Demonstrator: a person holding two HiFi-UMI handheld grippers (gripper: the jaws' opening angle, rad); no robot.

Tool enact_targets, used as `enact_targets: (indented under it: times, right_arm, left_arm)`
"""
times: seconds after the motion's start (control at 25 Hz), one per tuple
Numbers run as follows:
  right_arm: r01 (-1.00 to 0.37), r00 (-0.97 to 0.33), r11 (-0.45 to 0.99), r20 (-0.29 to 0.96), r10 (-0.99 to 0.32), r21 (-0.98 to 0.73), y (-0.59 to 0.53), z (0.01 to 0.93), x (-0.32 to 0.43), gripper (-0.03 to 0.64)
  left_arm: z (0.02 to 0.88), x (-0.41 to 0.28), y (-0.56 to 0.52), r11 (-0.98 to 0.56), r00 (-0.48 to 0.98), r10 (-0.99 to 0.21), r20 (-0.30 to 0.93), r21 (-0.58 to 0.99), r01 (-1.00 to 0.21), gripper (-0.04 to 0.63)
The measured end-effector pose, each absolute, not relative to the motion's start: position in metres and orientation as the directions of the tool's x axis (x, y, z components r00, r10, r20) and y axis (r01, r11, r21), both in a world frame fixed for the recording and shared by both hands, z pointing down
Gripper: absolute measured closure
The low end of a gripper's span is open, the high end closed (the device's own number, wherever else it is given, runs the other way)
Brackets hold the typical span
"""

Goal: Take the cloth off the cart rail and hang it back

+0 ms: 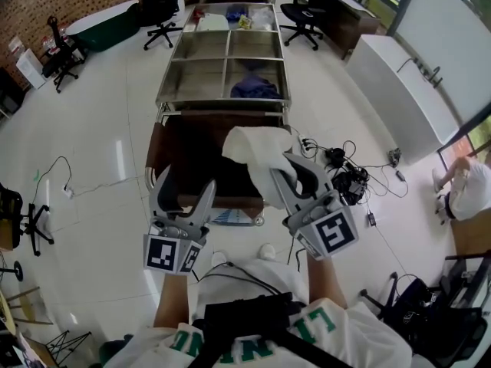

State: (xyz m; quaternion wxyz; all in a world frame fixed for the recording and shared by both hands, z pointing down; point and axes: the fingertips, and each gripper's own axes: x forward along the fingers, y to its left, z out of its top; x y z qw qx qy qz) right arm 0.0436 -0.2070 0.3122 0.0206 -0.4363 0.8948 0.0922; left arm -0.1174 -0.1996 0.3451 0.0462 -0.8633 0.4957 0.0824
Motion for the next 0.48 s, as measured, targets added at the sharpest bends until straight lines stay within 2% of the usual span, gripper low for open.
enact_targets:
  times: [0.24, 0.48]
  right_arm:
    - [-0.788, -0.615, 0.609, -0.135, -0.777, 0.086, -0.201, 0.298, 0.056, 0.545]
    - [-0.726, -0.686, 0.687, -0.046, -0.726, -0.027, -0.187, 0.313, 0.055, 0.545]
  left_arm:
    - [0.346, -0.134, -0.203, -0.472, 0.455, -0.868, -0.197, 0.044, -0.881, 0.265]
    - [0.351, -0.139, -0.207, -0.453, 0.435, -0.881, -0.185, 0.068, -0.889, 0.282]
